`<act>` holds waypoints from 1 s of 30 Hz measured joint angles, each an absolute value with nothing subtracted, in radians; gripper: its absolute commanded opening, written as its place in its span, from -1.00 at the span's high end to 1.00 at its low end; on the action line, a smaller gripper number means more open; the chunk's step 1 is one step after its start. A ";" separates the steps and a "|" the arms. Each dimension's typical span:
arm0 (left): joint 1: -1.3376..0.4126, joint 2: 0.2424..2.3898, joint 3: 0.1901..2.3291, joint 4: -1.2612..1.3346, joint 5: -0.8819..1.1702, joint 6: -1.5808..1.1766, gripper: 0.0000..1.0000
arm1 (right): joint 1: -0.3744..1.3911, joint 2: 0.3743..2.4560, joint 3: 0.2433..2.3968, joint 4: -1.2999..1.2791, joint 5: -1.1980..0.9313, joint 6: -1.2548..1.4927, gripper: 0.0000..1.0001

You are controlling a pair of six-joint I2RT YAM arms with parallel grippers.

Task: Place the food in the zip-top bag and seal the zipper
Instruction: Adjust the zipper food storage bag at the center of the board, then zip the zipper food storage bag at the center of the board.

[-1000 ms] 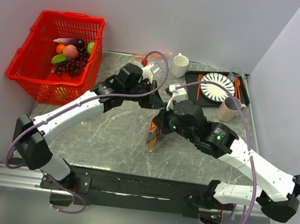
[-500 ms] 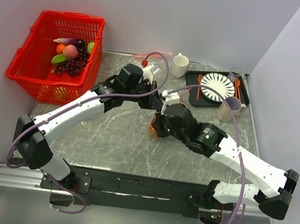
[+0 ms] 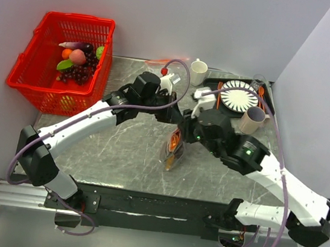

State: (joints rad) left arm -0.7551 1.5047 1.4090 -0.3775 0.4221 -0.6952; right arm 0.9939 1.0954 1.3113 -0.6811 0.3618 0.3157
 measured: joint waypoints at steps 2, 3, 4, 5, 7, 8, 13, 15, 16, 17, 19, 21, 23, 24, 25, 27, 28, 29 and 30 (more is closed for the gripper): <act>-0.760 1.505 1.409 -0.380 0.422 -0.691 0.99 | 0.924 1.066 1.313 -0.693 0.343 0.315 -0.05; -0.761 1.505 1.409 -0.381 0.422 -0.691 0.99 | 0.876 1.055 1.313 -0.699 0.335 0.316 -0.13; -0.761 1.504 1.409 -0.382 0.422 -0.690 0.99 | 0.827 1.047 1.313 -0.705 0.320 0.323 -0.25; -0.761 1.505 1.409 -0.382 0.422 -0.689 0.99 | 0.797 1.042 1.313 -0.709 0.306 0.327 -0.26; -0.761 1.504 1.409 -0.381 0.422 -0.688 0.99 | 0.709 1.034 1.309 -0.714 0.277 0.348 -0.68; -0.761 1.504 1.409 -0.381 0.422 -0.688 0.99 | 0.673 1.029 1.304 -0.710 0.255 0.360 -0.75; -0.767 1.504 1.409 -0.379 0.424 -0.673 0.99 | 0.548 1.031 1.282 -0.702 0.137 0.456 -1.00; -0.772 1.504 1.409 -0.380 0.421 -0.668 0.99 | 0.522 1.044 1.282 -0.698 0.120 0.516 -1.00; -0.775 1.504 1.409 -0.380 0.419 -0.664 0.99 | 0.516 1.052 1.282 -0.697 0.119 0.555 -1.00; -0.779 1.504 1.409 -0.381 0.418 -0.661 0.99 | 0.512 1.064 1.283 -0.698 0.121 0.592 -1.00; -0.788 1.504 1.409 -0.381 0.409 -0.647 0.99 | 0.509 1.092 1.285 -0.705 0.130 0.661 -1.00; -0.799 1.504 1.409 -0.381 0.397 -0.639 0.99 | 0.509 1.123 1.287 -0.718 0.138 0.715 -0.91; -0.810 1.504 1.409 -0.381 0.384 -0.626 0.99 | 0.509 1.152 1.288 -0.729 0.139 0.755 -0.74; -0.815 1.504 1.409 -0.381 0.379 -0.620 0.99 | 0.509 1.166 1.289 -0.730 0.140 0.775 -0.69; -0.821 1.504 1.409 -0.381 0.371 -0.613 0.99 | 0.509 1.177 1.288 -0.731 0.140 0.791 -0.62; -0.828 1.504 1.409 -0.382 0.363 -0.603 0.99 | 0.509 1.190 1.288 -0.731 0.141 0.820 -0.45; -0.831 1.504 1.409 -0.382 0.359 -0.599 0.99 | 0.509 1.192 1.288 -0.730 0.142 0.832 -0.41; -0.833 1.504 1.409 -0.382 0.356 -0.594 0.99 | 0.509 1.193 1.288 -0.730 0.142 0.843 -0.29; -0.835 1.504 1.409 -0.382 0.352 -0.588 0.99 | 0.508 1.195 1.288 -0.730 0.143 0.852 -0.20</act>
